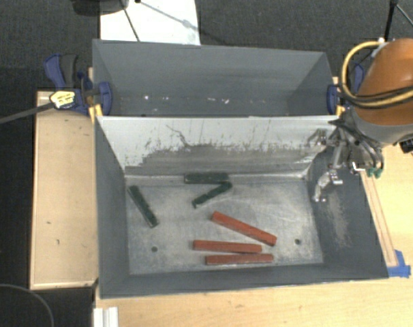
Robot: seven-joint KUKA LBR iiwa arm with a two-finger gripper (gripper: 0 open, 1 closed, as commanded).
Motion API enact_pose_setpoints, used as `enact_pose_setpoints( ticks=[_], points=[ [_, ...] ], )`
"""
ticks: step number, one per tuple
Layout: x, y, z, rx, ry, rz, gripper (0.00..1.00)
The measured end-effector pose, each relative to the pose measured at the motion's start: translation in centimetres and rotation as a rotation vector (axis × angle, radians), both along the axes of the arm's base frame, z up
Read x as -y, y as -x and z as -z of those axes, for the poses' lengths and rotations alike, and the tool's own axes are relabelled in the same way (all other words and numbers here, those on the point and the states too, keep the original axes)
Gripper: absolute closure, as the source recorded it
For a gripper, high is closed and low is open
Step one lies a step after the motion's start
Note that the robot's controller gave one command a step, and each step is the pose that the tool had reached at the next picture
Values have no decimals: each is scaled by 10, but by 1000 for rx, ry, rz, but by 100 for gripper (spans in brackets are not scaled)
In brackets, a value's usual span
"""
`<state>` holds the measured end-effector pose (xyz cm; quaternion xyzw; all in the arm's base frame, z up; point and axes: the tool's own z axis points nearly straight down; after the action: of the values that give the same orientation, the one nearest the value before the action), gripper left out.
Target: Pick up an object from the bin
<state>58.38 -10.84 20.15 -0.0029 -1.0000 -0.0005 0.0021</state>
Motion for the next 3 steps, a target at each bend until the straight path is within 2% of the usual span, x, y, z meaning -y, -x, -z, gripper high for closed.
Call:
enact_pose_setpoints(
  ticks=[1,2,3],
  points=[
    [0,-2,-5,8,2,-2,0],
    [-27,16,38,15,4,-37,0],
    [-52,23,106,11,1,-16,0]
  ],
)
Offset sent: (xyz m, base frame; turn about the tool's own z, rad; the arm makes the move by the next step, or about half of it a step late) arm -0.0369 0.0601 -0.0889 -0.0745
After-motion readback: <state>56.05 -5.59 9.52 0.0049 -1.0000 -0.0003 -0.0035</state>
